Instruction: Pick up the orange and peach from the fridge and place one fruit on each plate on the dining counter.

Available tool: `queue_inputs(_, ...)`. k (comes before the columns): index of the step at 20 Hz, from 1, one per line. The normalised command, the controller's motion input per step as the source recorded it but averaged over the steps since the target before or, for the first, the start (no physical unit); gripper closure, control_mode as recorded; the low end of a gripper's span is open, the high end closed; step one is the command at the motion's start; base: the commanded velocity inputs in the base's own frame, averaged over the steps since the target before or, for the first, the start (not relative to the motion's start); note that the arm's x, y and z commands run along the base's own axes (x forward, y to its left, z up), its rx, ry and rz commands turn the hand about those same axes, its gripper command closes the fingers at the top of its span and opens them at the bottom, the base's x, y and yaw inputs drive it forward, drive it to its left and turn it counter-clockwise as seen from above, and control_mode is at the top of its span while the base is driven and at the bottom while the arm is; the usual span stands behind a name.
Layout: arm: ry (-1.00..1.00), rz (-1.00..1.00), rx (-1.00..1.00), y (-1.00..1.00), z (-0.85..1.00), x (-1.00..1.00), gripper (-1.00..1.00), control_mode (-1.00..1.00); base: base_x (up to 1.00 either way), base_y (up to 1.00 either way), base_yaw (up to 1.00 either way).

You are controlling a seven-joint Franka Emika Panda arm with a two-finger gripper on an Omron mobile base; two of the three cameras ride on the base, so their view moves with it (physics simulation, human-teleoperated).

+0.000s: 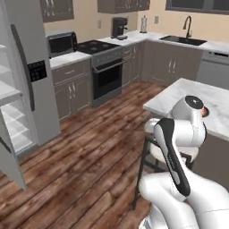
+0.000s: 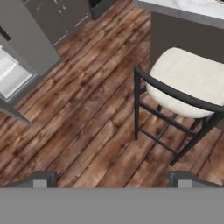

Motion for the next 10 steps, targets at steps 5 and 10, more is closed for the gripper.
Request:
queue_inputs(5, 0.0, 0.0, 0.0, 0.0, 0.0, 0.0, -1.0, 1.0, 0.15, 0.72, 0.42)
queue_inputs(10, 0.0, 0.0, 0.0, 0.0, 0.0, 0.0, -1.0, 1.0, 0.52, 0.67, 0.34)
